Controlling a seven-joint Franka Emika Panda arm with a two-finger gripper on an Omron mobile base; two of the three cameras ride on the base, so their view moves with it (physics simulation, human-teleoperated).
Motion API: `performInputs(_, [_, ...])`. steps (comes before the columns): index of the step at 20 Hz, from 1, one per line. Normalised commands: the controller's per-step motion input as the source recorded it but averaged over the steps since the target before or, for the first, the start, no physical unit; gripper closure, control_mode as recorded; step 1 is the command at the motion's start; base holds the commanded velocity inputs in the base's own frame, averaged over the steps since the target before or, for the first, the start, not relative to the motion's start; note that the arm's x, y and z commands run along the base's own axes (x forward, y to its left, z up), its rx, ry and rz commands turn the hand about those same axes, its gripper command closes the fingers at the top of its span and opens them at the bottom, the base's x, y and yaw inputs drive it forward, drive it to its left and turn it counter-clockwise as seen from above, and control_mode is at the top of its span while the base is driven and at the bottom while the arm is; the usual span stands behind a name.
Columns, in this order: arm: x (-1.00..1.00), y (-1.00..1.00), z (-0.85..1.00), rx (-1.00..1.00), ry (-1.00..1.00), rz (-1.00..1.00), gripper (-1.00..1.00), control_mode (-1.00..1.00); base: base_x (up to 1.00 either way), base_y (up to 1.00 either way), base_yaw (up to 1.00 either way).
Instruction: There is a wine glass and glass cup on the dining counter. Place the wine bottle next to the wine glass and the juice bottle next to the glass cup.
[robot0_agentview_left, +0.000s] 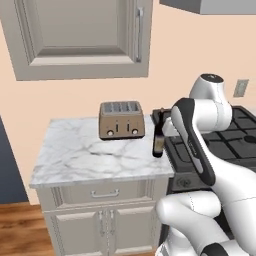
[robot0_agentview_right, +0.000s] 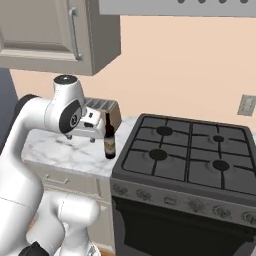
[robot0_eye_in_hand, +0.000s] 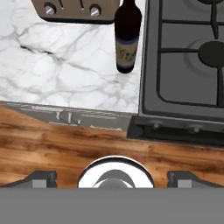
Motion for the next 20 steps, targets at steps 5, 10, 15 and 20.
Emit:
performInputs(5, [0.00,0.00,0.00,0.00,0.00,0.00,-1.00,1.00,0.49,0.18,-0.07])
performInputs(10, [0.00,0.00,0.00,0.00,0.00,0.00,-1.00,1.00,0.21,0.09,-0.02])
performInputs(15, [0.00,0.00,0.00,0.00,0.00,0.00,-1.00,1.00,0.00,0.00,0.00])
performInputs(20, [0.00,0.00,0.00,0.00,0.00,0.00,-1.00,1.00,0.00,0.00,0.00])
